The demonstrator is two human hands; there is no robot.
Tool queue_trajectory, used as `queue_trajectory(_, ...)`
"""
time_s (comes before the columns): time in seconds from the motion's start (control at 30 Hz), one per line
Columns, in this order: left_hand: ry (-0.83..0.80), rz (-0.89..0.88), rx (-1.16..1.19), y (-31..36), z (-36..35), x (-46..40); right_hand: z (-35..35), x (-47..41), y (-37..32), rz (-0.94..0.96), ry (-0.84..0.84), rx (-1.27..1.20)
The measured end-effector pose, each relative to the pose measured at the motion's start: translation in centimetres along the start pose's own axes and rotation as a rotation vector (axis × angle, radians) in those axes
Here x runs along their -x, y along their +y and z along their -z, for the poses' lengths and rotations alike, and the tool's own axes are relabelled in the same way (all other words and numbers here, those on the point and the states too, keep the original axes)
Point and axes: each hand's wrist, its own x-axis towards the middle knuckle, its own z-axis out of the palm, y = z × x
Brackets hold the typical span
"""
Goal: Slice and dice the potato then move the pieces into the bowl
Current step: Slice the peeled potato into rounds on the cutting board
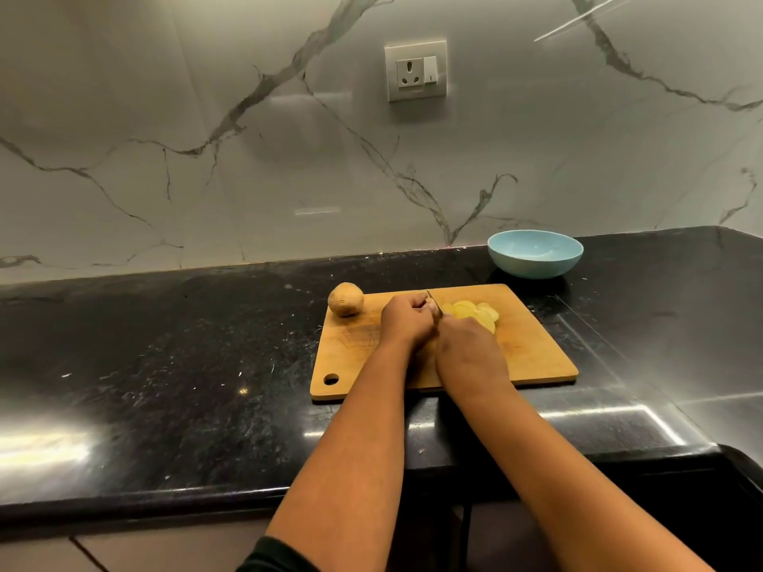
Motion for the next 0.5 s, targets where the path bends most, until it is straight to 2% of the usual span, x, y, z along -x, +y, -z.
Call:
queue_trajectory(0.2,-0.029,0.014,0.075,-0.2,0.1,0.0,0.1,-2.0,0.1,-0.117,-0.147,-0.025)
queue_trajectory(0.4,-0.027,0.106,0.161,-0.1,-0.1,-0.2,1.3,-0.8,2.0,-0.132,-0.222,0.029)
queue_trajectory(0.5,-0.015,0.120,0.162,0.1,-0.1,0.0,1.2,0.0,3.6,-0.165,-0.095,-0.080)
